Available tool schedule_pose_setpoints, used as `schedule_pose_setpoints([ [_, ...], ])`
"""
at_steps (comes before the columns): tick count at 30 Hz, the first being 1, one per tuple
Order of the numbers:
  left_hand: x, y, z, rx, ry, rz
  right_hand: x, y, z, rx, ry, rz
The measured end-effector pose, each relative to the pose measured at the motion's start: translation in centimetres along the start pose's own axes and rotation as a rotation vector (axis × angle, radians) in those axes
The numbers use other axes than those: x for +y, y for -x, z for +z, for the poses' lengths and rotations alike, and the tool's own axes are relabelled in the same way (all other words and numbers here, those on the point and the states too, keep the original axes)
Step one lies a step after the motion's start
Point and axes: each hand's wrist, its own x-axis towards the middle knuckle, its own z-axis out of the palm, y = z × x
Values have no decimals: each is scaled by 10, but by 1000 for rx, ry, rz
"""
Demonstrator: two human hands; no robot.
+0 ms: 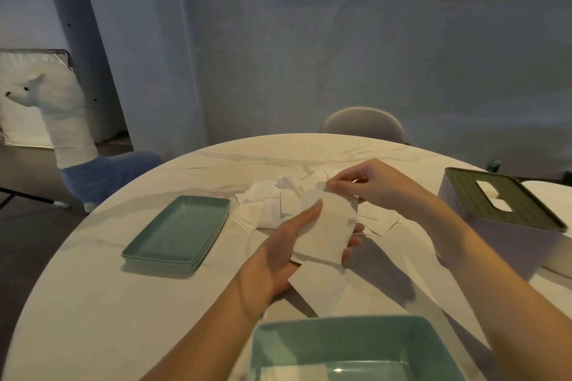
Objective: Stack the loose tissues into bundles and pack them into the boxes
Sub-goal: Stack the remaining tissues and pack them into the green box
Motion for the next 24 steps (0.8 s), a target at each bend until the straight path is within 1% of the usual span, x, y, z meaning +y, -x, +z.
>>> schedule_pose_setpoints([
  [2, -2, 0, -2, 4, -62, 13, 2, -1, -1, 9, 8, -14],
  [4, -4, -1, -2, 18, -81, 23, 6, -3, 1, 88, 47, -44],
  [5, -4, -1, -2, 27, -69, 33, 9, -5, 2, 170, 64, -74],
  [8, -4, 4, 3, 13, -40, 75, 12, -9, 1, 509, 58, -195],
  [9, -5, 3, 3, -4, 3, 65, 9, -9, -2, 581, 28, -221],
  [10, -5, 3, 3, -24, 61, 53, 2, -7, -6, 607, -20, -236],
  [11, -6, 2, 1, -34, 129, 47, -4, -5, -11, 584, -78, -245],
  [12, -6, 0, -1, -24, 198, 42, -13, -2, -15, 519, -152, -252],
  [15, -5, -6, -5, 37, 287, 14, -32, 10, -20, 186, -424, -220],
  [16, -5, -6, -5, 37, 286, 3, -33, 12, -16, 102, -433, -213],
  [17, -4, -5, -4, 39, 268, 8, -32, 11, -11, 58, -358, -206],
  [18, -3, -2, 0, 44, 236, 28, -29, 9, -3, 46, -228, -197],
  [20, 1, -1, 1, 86, 183, 77, -19, 3, 12, 57, 55, -176],
  [21, 4, -1, 3, 95, 173, 94, -12, -1, 19, 61, 143, -162],
  [24, 10, 5, -2, 139, 154, 133, -5, -5, 20, 97, 148, -33],
])
